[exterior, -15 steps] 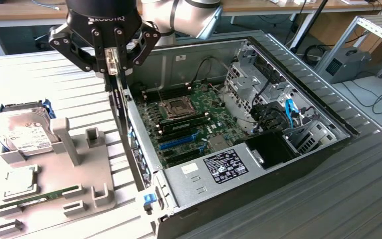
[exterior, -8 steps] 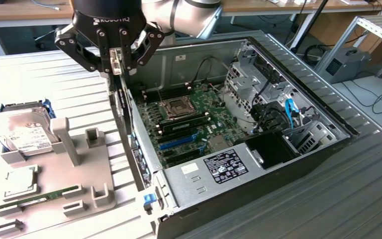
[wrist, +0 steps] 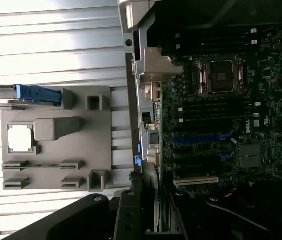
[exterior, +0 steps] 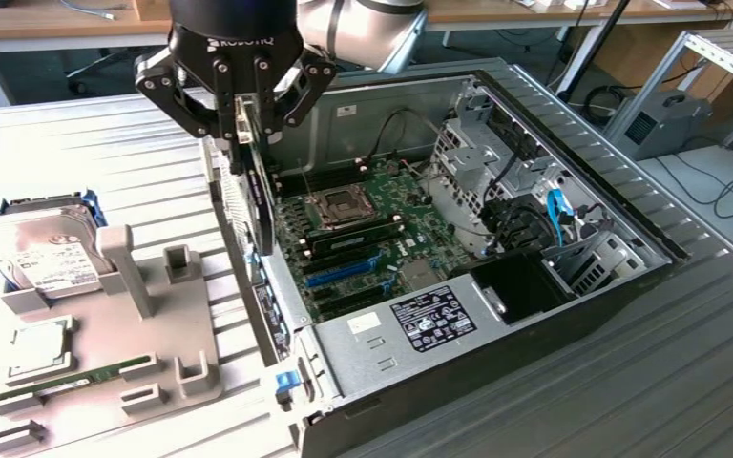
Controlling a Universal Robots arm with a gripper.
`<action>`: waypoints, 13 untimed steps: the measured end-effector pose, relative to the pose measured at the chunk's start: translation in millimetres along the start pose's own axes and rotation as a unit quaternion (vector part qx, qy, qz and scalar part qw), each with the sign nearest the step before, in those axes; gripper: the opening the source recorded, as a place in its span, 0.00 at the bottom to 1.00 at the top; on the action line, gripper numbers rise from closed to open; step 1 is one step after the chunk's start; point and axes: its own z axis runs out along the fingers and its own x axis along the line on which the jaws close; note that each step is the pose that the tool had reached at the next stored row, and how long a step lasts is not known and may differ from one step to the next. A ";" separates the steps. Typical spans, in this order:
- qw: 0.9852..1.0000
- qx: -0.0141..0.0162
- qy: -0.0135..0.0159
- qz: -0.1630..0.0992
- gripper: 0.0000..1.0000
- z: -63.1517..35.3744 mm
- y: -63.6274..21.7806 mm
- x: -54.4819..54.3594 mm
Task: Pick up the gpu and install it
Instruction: 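Pick up the gpu and move the gpu toward the slot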
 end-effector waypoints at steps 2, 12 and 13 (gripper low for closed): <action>1.000 0.000 0.000 0.000 0.26 1.0 0.3 -3.6; 1.000 0.000 0.000 0.000 0.26 1.9 0.5 -7.4; 1.000 0.000 0.000 0.000 0.26 2.0 0.5 -7.7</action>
